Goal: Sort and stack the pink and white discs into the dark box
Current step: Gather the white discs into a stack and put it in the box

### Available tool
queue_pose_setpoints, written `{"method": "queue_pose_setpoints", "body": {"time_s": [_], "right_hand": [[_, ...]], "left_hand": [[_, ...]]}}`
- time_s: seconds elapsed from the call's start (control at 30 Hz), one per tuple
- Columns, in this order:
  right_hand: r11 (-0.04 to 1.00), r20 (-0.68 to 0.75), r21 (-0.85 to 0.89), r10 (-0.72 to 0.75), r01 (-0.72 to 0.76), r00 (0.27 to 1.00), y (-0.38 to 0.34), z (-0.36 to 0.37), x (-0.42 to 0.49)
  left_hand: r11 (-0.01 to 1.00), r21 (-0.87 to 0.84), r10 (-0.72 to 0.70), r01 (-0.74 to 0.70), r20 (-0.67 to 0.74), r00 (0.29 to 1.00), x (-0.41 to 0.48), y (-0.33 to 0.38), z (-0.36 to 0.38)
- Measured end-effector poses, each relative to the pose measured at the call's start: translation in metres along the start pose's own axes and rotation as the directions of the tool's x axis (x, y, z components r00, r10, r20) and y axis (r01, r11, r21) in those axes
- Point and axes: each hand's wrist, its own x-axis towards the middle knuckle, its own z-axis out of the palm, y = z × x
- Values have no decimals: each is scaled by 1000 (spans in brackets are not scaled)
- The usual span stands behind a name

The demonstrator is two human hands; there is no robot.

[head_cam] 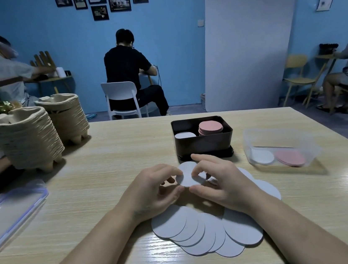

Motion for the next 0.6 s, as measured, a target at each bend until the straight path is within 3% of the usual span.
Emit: {"method": "queue_pose_setpoints", "body": {"time_s": [0.27, 0.6], "right_hand": [[992, 107, -120, -35, 48, 994, -5, -4, 8], [995, 74, 83, 41, -48, 996, -15, -10, -1]], "left_hand": [[998, 47, -52, 50, 51, 997, 0, 4, -5], [995, 36, -99, 96, 78, 992, -6, 22, -20]]}}
